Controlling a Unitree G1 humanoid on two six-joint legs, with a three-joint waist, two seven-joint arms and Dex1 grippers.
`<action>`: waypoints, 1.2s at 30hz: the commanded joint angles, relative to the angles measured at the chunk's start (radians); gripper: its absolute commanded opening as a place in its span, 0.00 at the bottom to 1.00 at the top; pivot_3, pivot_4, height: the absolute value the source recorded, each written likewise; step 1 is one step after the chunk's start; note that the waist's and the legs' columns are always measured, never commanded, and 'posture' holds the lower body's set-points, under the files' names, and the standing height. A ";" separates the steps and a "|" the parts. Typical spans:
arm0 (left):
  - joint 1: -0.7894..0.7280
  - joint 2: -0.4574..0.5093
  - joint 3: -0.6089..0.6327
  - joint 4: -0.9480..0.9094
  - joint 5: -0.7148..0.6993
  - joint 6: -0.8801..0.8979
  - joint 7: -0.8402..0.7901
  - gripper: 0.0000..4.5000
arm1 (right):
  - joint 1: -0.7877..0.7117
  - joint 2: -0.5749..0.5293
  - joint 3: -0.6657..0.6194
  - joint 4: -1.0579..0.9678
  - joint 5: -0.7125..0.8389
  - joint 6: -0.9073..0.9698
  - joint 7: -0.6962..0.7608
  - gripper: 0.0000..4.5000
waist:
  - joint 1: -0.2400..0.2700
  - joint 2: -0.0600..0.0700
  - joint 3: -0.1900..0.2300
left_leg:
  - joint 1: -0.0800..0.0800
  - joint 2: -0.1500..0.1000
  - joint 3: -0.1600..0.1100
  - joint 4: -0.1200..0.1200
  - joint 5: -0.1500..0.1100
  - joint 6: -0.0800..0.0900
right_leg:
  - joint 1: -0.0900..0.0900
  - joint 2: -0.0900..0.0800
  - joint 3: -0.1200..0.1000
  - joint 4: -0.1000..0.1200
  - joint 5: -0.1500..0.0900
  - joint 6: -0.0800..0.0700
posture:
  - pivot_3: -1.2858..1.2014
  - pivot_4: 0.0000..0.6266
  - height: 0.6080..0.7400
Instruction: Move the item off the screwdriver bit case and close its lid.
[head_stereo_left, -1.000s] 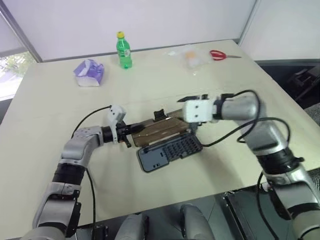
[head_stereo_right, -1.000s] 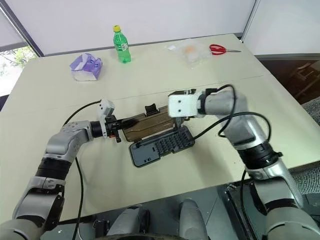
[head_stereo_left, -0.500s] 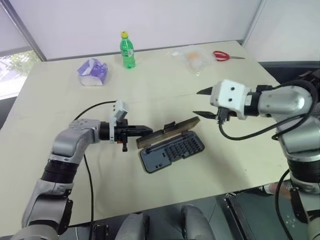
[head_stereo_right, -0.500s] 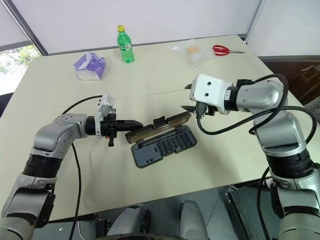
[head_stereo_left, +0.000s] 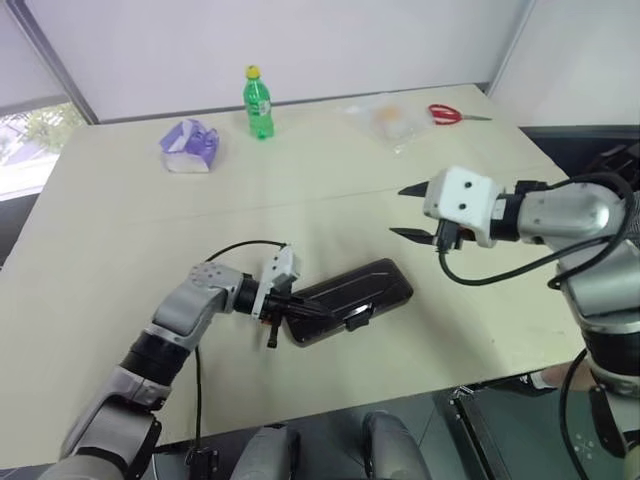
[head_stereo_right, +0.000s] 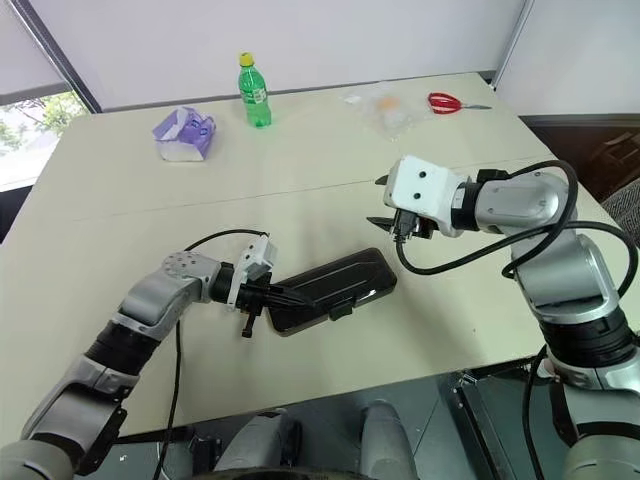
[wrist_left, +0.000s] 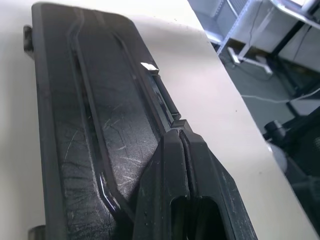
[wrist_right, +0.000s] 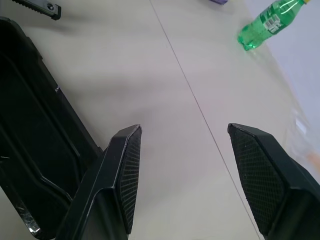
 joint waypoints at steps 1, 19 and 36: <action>0.022 0.008 -0.013 0.045 0.042 0.033 0.029 0.00 | 0.012 -0.014 -0.014 -0.038 0.024 0.010 -0.014 0.63 | 0.000 0.000 0.000 | 0.002 0.000 0.000 0.000 0.000 0.001 | 0.003 0.000 0.000 -0.001 0.000 0.000 | 0.52 0.24 1.00; -0.222 -0.054 0.174 0.044 -0.108 0.212 0.123 0.00 | 0.230 0.021 0.015 -0.177 0.279 0.119 0.004 0.00 | -0.002 -0.001 0.001 | 0.005 0.000 -0.001 -0.001 -0.002 0.003 | 0.006 0.000 -0.001 -0.007 0.000 0.000 | 0.52 0.24 1.00; -0.263 -0.225 0.094 0.421 0.128 -0.086 0.153 0.00 | 0.338 0.063 0.212 -0.038 0.156 0.017 -0.083 0.00 | 0.000 -0.004 0.003 | 0.004 0.000 0.000 -0.001 -0.002 0.003 | 0.006 0.000 -0.001 -0.008 0.000 0.001 | 0.52 0.24 1.00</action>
